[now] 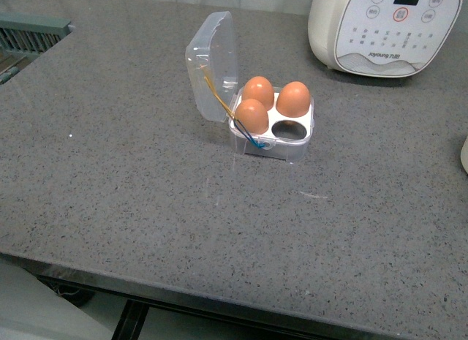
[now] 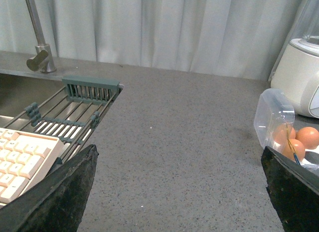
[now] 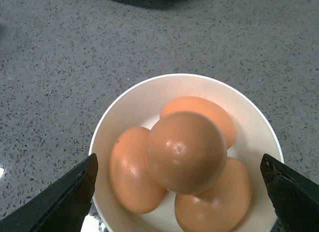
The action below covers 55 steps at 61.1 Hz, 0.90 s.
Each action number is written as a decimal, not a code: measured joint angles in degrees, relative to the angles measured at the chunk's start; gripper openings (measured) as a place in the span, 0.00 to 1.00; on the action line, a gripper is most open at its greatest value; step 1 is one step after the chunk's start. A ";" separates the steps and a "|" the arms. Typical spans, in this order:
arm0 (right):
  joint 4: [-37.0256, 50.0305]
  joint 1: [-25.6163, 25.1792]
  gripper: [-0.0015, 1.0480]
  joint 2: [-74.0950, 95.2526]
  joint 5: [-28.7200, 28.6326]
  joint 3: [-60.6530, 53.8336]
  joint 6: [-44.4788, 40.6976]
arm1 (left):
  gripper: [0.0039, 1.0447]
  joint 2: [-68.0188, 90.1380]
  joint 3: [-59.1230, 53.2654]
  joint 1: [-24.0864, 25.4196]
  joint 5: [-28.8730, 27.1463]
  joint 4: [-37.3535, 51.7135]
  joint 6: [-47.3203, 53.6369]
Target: Put egg into box
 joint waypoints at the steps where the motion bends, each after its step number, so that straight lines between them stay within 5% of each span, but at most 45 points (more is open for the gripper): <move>1: 0.00 0.00 0.91 0.26 0.00 0.11 -0.20 | 0.94 0.00 0.00 0.00 0.00 0.00 0.00; 47: 2.69 1.53 0.91 4.33 -0.02 2.56 -2.45 | 0.94 0.00 0.00 0.00 0.00 0.00 0.00; 55: 4.33 1.46 0.73 4.72 0.46 2.56 -2.12 | 0.94 0.00 0.00 0.00 0.00 0.00 0.00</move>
